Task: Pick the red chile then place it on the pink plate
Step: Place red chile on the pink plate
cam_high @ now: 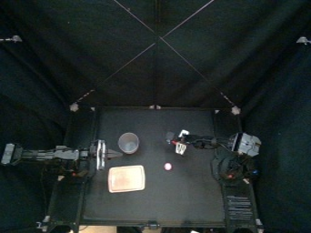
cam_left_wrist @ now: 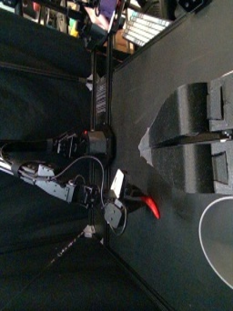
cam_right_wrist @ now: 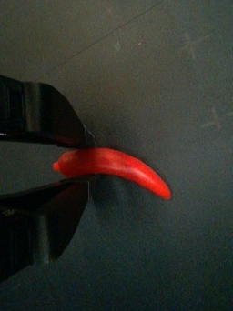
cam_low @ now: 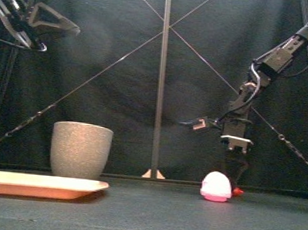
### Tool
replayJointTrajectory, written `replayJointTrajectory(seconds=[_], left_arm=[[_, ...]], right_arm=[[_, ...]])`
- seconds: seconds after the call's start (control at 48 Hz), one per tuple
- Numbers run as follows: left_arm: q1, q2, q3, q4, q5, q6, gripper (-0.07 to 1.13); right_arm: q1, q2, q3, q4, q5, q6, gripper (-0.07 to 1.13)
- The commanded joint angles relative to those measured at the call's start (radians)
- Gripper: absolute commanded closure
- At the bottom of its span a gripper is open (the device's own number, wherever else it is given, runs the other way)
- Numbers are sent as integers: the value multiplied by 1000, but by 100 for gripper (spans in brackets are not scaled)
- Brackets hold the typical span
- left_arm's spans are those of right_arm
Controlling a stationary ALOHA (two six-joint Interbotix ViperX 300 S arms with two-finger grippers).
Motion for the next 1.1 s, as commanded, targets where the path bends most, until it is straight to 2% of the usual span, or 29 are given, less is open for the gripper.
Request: replayJointTrajectory(seconds=[0.021,0.125,0.292,0.438,0.583,0.792,0.979,1.104], left_arm=[[3,3,-11,2,-5,2,109],[5,3,-11,2,-5,2,109],[5,3,-11,2,-5,2,109],[6,3,-11,2,-5,2,109],[6,3,-11,2,-5,2,109],[8,2,-9,2,-5,2,109],[8,0,-9,0,-5,2,109],[9,0,-8,2,-5,2,109]], right_arm=[[31,-49,-46,8,8,11,43],[106,-83,-106,12,28,11,43],[278,-86,-249,11,49,14,43],[403,-15,-376,-17,43,9,43],[492,101,-499,-71,15,12,43],[552,265,-669,-101,-55,11,43],[560,345,-769,-61,-77,11,42],[560,351,-785,-44,-89,2,36]])
